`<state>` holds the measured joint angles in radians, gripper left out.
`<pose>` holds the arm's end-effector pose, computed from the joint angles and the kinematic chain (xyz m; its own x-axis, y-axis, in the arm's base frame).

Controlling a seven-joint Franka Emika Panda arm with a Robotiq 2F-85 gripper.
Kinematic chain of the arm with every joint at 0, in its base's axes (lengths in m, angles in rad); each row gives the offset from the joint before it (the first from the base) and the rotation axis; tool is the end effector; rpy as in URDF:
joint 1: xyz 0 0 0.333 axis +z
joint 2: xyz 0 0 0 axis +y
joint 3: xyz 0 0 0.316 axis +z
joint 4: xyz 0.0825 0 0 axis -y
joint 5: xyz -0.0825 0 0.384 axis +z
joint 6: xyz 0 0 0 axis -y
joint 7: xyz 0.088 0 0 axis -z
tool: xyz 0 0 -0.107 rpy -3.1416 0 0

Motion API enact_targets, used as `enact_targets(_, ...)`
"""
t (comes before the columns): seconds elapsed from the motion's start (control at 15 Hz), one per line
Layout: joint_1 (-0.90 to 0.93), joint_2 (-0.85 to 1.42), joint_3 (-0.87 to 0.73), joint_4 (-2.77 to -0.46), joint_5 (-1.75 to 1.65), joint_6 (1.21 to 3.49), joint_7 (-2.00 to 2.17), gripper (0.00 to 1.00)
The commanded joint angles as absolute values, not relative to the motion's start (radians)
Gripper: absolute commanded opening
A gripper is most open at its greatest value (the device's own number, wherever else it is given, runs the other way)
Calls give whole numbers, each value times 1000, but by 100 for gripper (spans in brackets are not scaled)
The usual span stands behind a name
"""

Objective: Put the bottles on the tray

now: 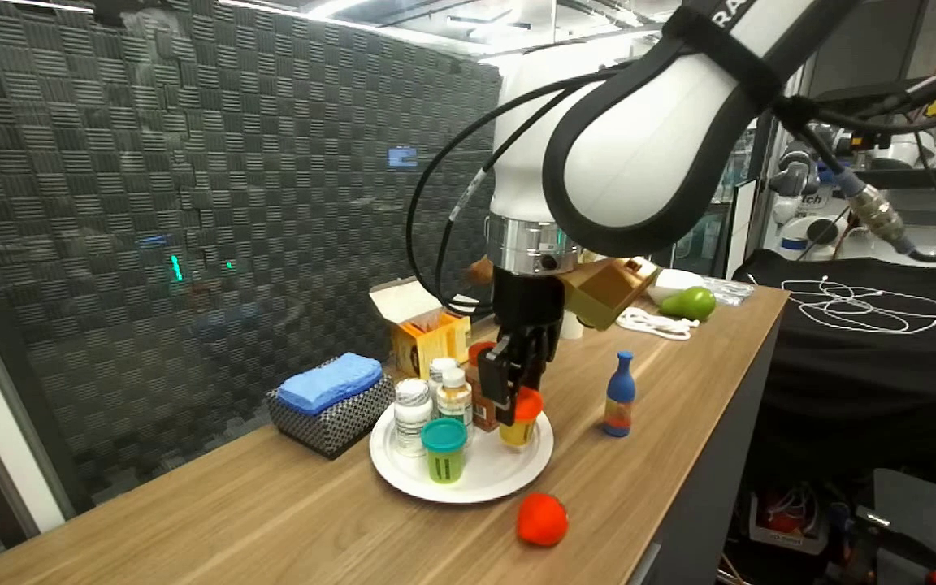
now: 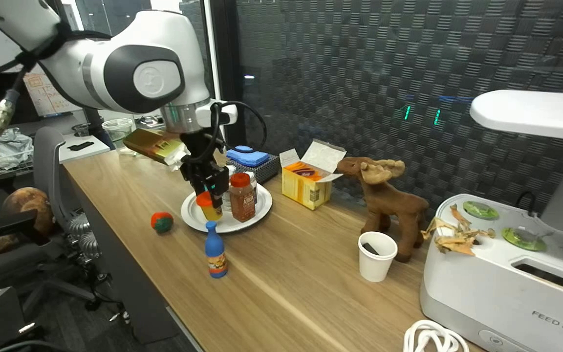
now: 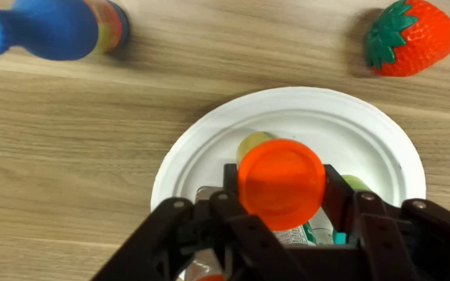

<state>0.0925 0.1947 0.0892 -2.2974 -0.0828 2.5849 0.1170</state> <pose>0.5284 0.0987 0.2732 0.9868 0.1305 0.0961 0.1290 -0.9914 0.0218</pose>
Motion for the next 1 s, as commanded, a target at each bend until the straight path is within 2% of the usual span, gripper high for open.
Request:
enact_targets(0.0, 98, 223, 86, -2264, -69, 2596, 100, 28)
enact_targets(0.93, 110, 258, 48, -2252, -120, 2664, 132, 28)
